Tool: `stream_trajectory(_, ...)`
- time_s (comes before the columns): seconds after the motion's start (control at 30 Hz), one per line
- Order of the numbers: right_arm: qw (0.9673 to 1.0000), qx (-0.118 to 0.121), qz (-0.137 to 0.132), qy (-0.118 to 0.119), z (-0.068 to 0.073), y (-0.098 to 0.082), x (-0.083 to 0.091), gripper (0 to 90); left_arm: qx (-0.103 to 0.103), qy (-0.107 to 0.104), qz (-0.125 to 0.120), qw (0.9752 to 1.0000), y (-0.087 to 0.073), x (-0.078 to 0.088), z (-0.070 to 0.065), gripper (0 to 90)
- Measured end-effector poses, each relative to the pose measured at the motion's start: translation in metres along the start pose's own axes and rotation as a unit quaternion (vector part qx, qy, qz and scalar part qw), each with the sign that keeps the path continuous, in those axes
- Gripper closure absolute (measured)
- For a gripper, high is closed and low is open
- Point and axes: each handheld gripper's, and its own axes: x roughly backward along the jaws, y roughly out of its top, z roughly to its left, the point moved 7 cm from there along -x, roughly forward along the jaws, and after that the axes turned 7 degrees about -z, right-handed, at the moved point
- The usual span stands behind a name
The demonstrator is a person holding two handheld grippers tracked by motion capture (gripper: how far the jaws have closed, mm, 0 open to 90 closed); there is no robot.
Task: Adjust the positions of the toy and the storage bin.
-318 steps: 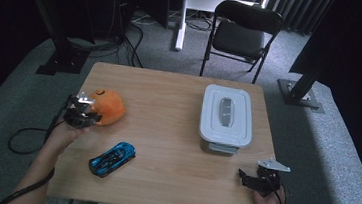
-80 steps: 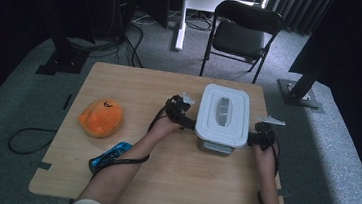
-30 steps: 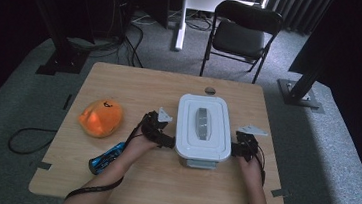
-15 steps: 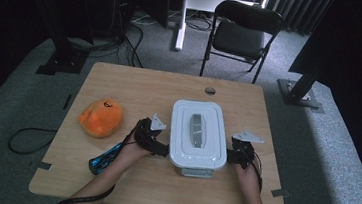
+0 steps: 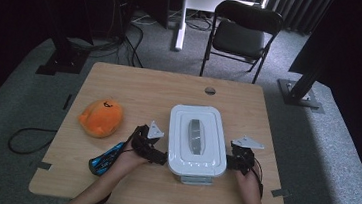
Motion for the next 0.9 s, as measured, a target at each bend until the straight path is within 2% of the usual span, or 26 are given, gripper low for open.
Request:
stream_trajectory(0.2,1.0000,-0.001,-0.003,0.002,0.003,-0.004,0.008,26.7,-0.007,-0.008,0.002,0.9999,-0.004,0.004,-0.009,0.8)
stream_trajectory(0.4,0.9998,-0.017,-0.013,0.003,0.004,-0.010,0.014,26.7,-0.007,-0.021,0.006,0.9997,-0.009,0.004,-0.016,0.8)
stream_trajectory(0.5,0.9998,-0.013,-0.012,0.001,0.005,-0.011,0.017,26.7,-0.011,-0.024,0.007,0.9996,-0.010,0.005,-0.019,0.8)
stream_trajectory(0.9,0.9999,-0.007,-0.010,0.000,0.010,-0.013,0.022,27.2,-0.013,-0.027,0.010,0.9995,-0.012,0.009,-0.016,0.7)
